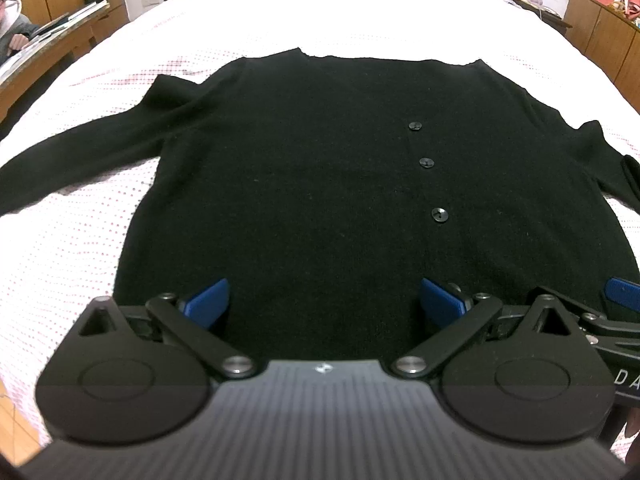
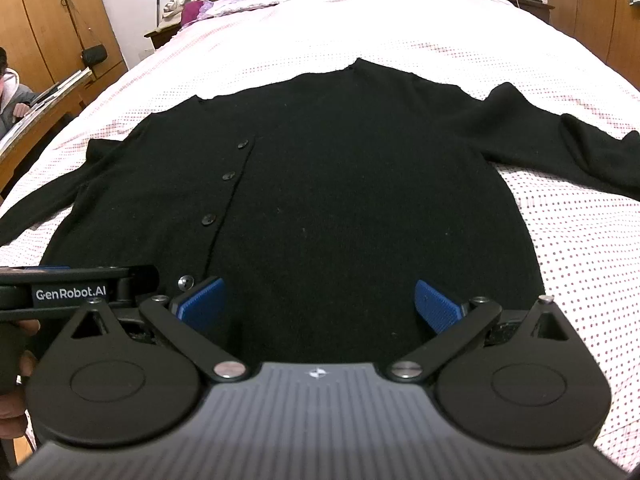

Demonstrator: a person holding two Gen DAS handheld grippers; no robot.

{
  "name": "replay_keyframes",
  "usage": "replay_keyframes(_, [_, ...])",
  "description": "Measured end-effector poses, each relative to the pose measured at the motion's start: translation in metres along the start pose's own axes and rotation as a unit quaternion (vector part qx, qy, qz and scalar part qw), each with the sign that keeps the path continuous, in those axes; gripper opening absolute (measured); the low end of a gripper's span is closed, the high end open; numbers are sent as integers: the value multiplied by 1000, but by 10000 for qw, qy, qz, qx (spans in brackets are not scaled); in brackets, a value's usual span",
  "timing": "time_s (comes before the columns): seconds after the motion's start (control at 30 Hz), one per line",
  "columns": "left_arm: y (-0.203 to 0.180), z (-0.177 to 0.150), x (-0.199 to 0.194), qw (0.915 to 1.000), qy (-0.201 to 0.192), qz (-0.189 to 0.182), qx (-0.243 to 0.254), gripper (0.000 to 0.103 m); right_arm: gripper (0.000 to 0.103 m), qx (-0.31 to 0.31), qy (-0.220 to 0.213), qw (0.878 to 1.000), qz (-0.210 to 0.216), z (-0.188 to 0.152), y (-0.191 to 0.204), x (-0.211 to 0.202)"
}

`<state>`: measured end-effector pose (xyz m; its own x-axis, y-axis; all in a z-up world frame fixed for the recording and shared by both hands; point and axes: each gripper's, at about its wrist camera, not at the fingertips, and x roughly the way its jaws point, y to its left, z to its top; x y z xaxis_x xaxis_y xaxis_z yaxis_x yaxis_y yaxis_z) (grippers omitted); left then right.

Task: Fold small clothes

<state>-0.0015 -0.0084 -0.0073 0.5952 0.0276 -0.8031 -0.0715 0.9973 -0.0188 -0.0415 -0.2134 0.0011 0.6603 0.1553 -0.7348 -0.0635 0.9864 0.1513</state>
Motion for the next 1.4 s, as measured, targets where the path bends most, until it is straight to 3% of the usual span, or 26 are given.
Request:
replay_keyframes(1.1, [-3, 1, -2, 10000, 2, -2, 51, 103, 103, 69, -1, 9999, 133, 1, -8, -2])
replay_keyframes(1.4, [-6, 11, -4, 9998, -166, -50, 127, 103, 103, 423, -269, 9983, 312, 18, -48, -16])
